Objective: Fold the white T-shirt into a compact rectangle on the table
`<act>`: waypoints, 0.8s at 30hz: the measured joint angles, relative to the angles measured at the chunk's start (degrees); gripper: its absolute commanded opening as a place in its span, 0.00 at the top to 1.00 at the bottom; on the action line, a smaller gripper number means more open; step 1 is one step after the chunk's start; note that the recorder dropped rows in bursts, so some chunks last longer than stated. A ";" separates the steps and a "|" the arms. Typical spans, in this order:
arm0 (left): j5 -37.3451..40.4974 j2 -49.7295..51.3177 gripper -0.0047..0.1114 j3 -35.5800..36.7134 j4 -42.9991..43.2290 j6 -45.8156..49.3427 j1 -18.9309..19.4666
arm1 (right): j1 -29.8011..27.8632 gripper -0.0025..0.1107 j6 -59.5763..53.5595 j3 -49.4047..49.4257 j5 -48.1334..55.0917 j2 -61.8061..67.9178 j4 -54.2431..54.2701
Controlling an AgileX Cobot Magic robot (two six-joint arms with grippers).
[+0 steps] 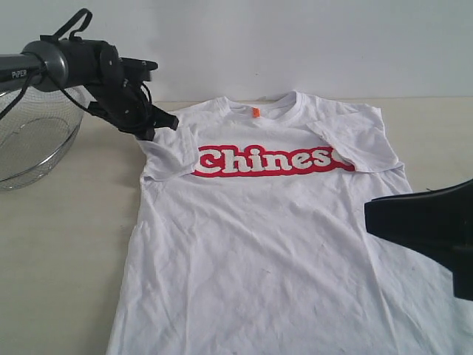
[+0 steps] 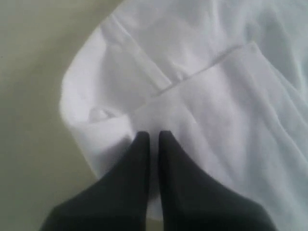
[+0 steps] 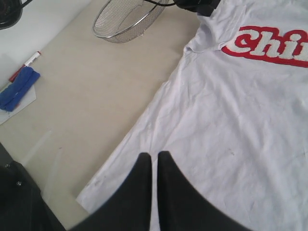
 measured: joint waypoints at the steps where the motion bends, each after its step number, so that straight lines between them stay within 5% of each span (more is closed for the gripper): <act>1: -0.12 0.29 0.92 0.00 0.22 0.00 0.00 | 0.00 0.98 0.00 0.00 0.00 0.00 0.00; 24: -2.02 -3.94 0.92 0.00 0.33 -4.34 1.39 | 0.00 0.98 -0.83 0.00 -0.54 0.00 0.11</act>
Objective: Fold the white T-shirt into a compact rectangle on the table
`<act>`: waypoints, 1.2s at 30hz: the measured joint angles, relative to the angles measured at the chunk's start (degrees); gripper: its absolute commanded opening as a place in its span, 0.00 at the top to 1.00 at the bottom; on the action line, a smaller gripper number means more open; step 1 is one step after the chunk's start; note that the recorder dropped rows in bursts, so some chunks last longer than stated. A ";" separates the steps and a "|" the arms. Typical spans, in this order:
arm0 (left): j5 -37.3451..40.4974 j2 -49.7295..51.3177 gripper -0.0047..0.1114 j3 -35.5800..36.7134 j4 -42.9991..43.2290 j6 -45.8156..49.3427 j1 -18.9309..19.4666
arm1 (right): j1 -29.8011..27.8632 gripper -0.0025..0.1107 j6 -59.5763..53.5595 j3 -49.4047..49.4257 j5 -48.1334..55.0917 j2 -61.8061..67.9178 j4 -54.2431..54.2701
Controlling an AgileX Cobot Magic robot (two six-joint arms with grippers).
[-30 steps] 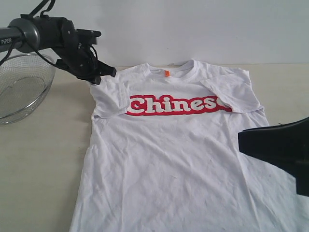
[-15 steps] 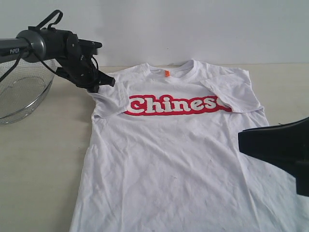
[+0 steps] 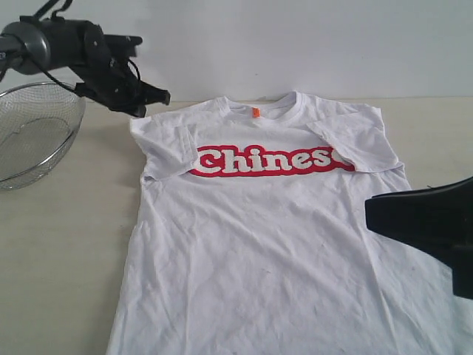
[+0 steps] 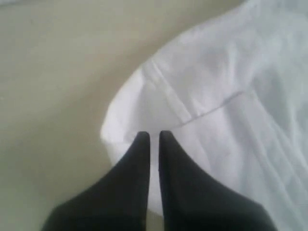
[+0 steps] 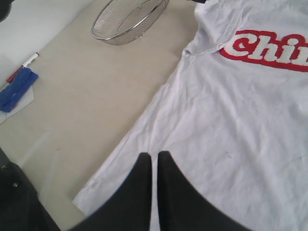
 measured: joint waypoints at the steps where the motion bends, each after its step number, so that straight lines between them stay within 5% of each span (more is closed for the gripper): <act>1: 0.44 -1.28 0.92 0.00 -0.69 0.00 0.00 | 0.00 0.98 0.00 0.00 0.06 0.00 0.00; 12: 17.16 -18.06 0.92 5.23 -13.20 2.36 0.09 | 0.00 0.98 3.50 0.00 -0.82 0.86 -5.56; 18: 21.60 -28.82 0.92 24.70 -22.21 7.38 -0.45 | 0.00 0.98 11.34 0.00 -3.03 1.11 -13.70; 27: 14.30 -53.02 0.92 60.33 -32.09 13.75 -5.77 | 0.00 0.98 24.26 -0.28 -2.62 11.81 -25.34; 36: 13.40 -73.89 0.92 83.42 -39.17 16.17 -8.42 | -0.15 0.98 24.49 -8.86 5.71 23.33 -25.39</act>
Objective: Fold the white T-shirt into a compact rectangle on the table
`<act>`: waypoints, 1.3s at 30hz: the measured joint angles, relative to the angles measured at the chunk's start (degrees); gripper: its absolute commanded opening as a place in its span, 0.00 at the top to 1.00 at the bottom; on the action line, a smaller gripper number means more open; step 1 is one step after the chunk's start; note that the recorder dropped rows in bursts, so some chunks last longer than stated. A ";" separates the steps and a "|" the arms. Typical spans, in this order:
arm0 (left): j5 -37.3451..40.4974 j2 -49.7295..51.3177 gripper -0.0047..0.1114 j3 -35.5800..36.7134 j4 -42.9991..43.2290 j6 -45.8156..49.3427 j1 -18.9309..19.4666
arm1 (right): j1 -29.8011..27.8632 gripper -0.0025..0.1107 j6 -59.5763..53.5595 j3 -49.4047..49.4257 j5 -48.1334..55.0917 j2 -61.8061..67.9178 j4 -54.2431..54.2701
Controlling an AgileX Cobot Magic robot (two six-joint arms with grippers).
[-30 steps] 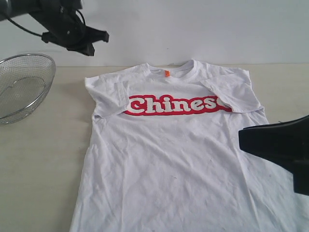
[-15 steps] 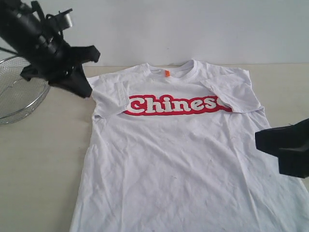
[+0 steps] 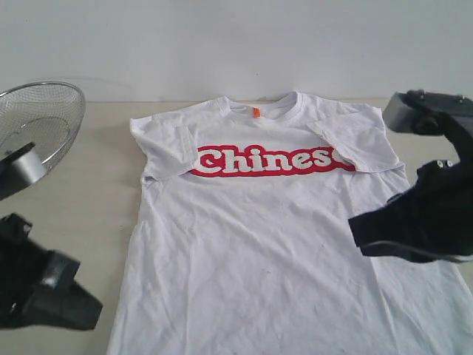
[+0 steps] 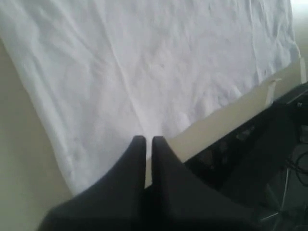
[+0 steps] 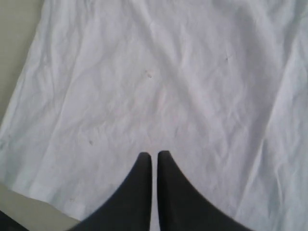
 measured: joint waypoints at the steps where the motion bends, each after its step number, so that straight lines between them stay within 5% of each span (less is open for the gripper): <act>1: 0.00 -2.56 0.92 1.86 -0.25 0.00 0.00 | -0.67 0.98 0.00 -1.62 1.59 0.34 0.00; 9: 2.84 -18.05 0.92 8.66 -0.61 -3.66 0.00 | -16.23 0.98 -1.47 -10.45 13.73 2.19 0.25; 22: 6.57 -20.09 0.92 9.12 5.04 -6.15 0.00 | -22.63 0.98 0.96 -2.99 20.61 4.65 -6.31; 39: 1.70 -18.02 0.92 9.12 6.23 -5.11 0.00 | -37.65 0.98 -6.45 -2.28 24.02 7.52 4.57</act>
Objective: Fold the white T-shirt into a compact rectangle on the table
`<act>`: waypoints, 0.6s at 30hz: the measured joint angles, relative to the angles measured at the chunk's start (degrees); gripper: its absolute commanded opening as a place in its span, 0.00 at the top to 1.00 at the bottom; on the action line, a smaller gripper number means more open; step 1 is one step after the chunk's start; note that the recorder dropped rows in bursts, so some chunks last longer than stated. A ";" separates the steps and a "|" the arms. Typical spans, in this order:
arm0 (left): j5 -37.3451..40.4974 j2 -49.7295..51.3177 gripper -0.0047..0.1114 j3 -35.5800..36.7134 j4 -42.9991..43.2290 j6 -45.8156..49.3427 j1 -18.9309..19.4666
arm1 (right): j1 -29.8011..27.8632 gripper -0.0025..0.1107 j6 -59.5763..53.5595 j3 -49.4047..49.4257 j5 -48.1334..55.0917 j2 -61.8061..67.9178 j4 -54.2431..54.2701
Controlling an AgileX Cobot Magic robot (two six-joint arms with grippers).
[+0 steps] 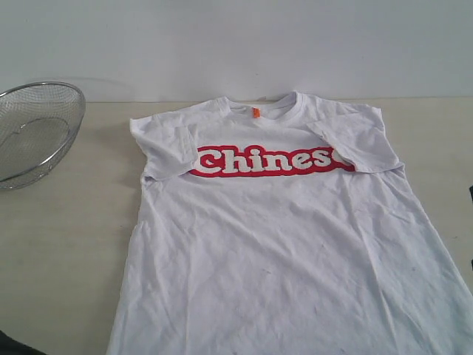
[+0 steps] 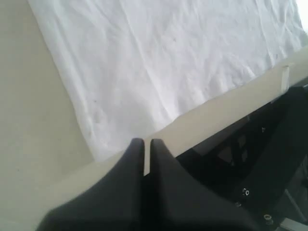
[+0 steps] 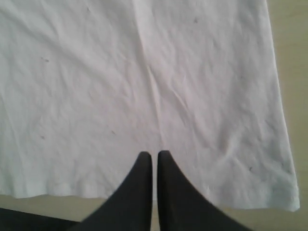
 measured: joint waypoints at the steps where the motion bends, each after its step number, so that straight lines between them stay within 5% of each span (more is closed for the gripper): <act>1: -0.07 1.63 0.92 0.00 0.00 0.51 0.00 | -0.15 0.98 0.23 0.16 0.66 0.00 -0.62; 2: -0.07 4.63 0.92 0.00 0.00 1.84 0.00 | -0.13 0.96 2.12 0.84 2.21 0.00 -3.17; 4: -0.07 9.93 0.92 0.00 -1.09 5.30 0.00 | -0.17 0.81 5.73 2.96 3.03 0.00 -8.59; 5: -0.07 11.83 0.92 0.00 -1.54 6.58 0.00 | -0.17 0.64 6.56 3.62 3.03 0.00 -10.21; 7: -0.07 16.58 0.92 0.00 -2.70 9.17 0.00 | -0.17 0.53 8.39 5.70 2.49 0.00 -13.29; 18: -0.61 25.23 0.92 0.00 -7.88 18.49 0.00 | -0.17 0.54 12.53 10.56 -4.47 6.50 -18.50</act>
